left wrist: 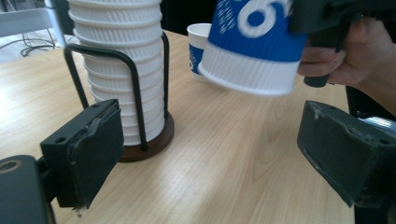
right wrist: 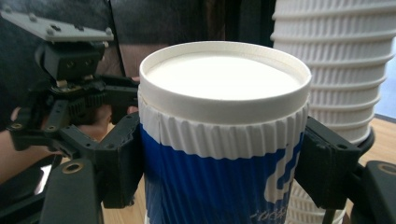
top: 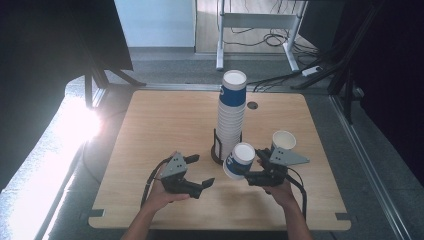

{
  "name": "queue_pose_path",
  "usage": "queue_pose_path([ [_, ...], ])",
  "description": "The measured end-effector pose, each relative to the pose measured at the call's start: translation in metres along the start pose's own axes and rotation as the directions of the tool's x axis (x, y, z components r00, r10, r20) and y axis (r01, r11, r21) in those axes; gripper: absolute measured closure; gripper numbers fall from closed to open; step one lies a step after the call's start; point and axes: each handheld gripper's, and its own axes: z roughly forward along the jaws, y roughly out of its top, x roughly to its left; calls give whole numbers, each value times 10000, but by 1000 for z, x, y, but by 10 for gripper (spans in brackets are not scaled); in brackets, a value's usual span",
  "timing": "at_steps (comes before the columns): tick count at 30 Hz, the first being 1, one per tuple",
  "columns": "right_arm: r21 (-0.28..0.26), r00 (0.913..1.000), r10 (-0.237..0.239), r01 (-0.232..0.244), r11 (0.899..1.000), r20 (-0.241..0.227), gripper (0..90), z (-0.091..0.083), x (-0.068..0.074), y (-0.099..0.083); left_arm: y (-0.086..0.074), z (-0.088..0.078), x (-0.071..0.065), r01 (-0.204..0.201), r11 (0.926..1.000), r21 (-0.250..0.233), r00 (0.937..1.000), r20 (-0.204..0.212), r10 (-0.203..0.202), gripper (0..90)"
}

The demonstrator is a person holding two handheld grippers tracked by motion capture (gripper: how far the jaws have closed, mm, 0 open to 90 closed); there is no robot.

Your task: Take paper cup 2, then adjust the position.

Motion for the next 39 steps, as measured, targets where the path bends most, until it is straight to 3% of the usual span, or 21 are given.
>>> queue_pose_path([
  [6,371,10000,-59,60,9993,-20,257,9,3,-9,-1,1,-2,-6,10000,1,10000,13,6,76],
  [18,274,9996,-259,256,9993,124,257,6,11,-8,6,-2,-14,-339,9994,-115,9994,70,340,63],
  [24,169,9995,-223,219,9996,225,257,2,11,-7,7,-3,-14,-160,9995,-276,9996,244,167,62],
  [28,196,9985,-441,435,9989,314,257,8,13,-2,7,-7,-19,-546,9985,-81,9985,-99,545,61],
  [34,448,9983,-550,542,9975,172,256,21,17,-4,6,-5,-19,-525,9986,-38,9986,-30,525,60],
  [39,624,9993,-360,356,9974,55,257,28,14,-9,3,4,-19,-522,9985,190,9986,-42,522,57],
])
